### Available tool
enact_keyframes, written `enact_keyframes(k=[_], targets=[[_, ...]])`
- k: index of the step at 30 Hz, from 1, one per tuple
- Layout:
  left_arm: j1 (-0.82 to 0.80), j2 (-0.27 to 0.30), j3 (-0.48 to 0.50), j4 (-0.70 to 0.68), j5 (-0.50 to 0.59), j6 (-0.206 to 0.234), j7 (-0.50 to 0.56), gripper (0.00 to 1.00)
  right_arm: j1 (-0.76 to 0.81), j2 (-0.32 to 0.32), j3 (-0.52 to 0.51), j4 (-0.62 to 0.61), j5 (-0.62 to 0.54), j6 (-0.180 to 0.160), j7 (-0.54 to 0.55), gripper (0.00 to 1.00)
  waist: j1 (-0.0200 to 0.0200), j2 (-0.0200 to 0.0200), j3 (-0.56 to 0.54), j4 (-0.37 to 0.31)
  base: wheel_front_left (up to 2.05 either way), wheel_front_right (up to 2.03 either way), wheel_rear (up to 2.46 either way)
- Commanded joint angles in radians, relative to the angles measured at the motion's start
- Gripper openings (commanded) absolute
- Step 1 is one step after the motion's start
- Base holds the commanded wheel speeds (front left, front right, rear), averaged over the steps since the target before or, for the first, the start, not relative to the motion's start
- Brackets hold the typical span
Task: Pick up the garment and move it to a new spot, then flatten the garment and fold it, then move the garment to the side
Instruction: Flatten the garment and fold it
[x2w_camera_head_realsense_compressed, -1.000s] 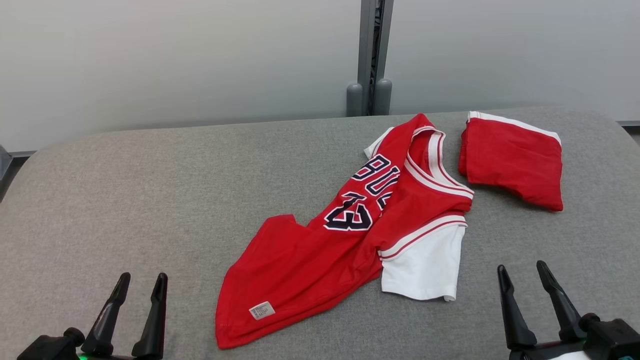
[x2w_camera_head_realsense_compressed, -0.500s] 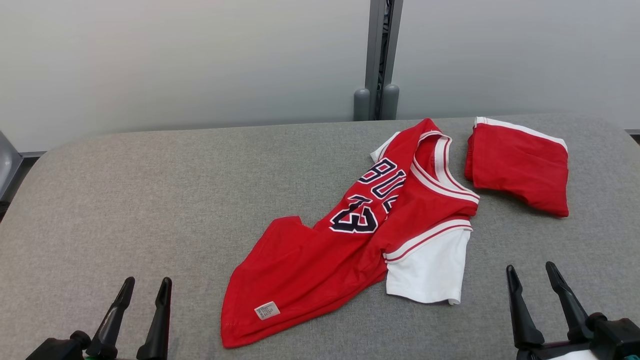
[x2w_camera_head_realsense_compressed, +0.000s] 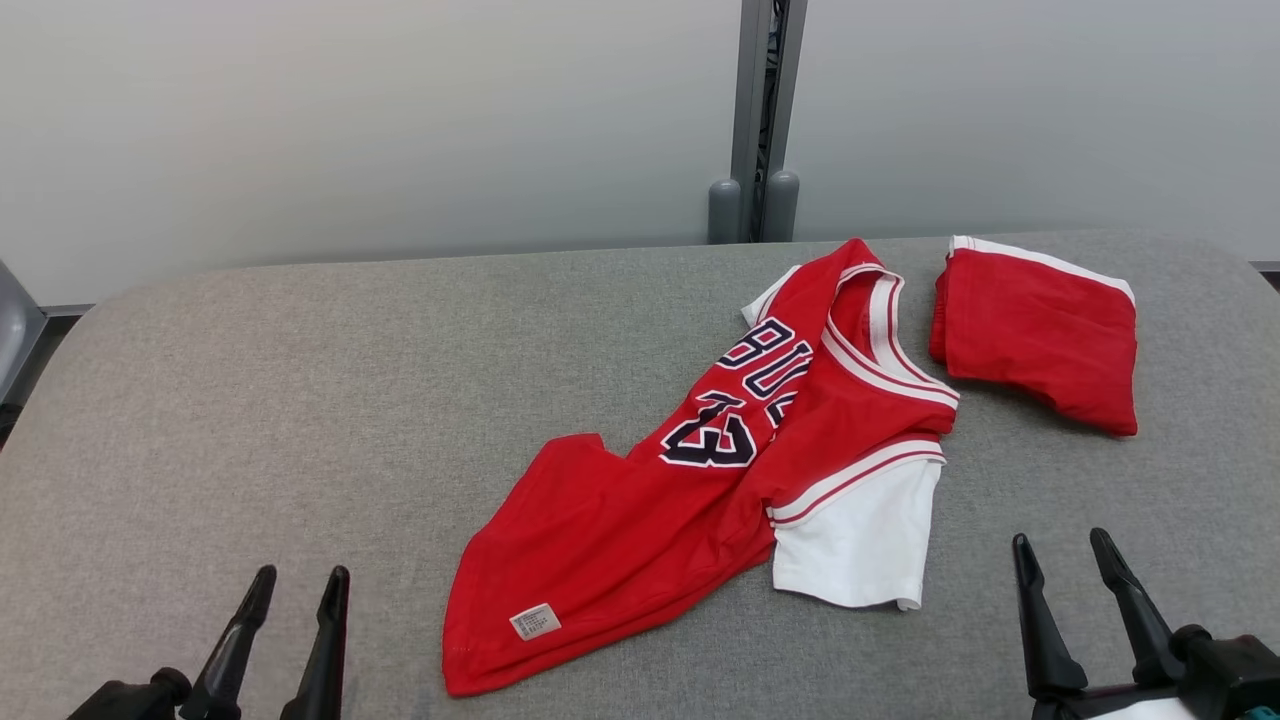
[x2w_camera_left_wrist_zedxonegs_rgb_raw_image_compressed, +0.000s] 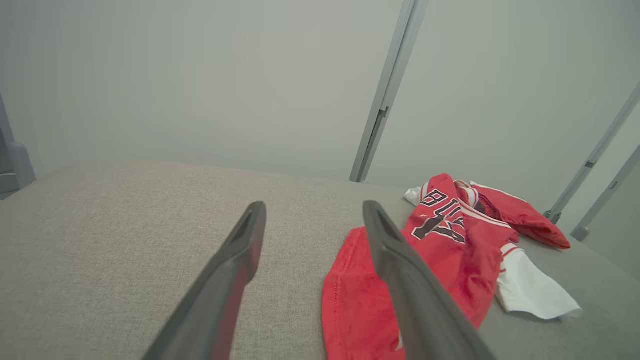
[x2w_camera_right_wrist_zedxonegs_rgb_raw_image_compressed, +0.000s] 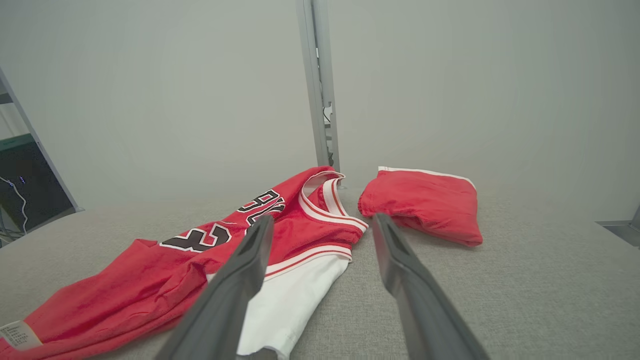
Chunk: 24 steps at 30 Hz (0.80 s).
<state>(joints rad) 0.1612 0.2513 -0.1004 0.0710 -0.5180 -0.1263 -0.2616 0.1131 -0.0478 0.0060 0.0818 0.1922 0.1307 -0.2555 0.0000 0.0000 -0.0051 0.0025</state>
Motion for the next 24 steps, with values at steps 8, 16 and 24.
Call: enact_keyframes(k=[8, 16, 24], targets=[[0.006, 0.029, -0.069, 0.065, -0.03, -0.005, 0.096, 1.0, -0.035, -0.006, 0.043, 0.118, 0.004, 0.0, 0.106, 1.0, 0.0, 0.0, 0.007, -0.004, 0.0, 0.0, 0.0], [-0.016, 0.07, -0.149, 0.081, -0.055, -0.007, 0.203, 1.0, -0.104, -0.006, 0.104, 0.239, -0.037, 0.0, 0.195, 1.0, 0.0, 0.0, 0.032, 0.001, 0.0, 0.0, 0.0], [-0.048, 0.116, -0.252, 0.058, -0.1, -0.006, 0.277, 1.0, -0.201, -0.006, 0.147, 0.395, -0.016, 0.0, 0.198, 1.0, 0.0, 0.0, 0.069, 0.011, 0.0, 0.0, 0.0]])
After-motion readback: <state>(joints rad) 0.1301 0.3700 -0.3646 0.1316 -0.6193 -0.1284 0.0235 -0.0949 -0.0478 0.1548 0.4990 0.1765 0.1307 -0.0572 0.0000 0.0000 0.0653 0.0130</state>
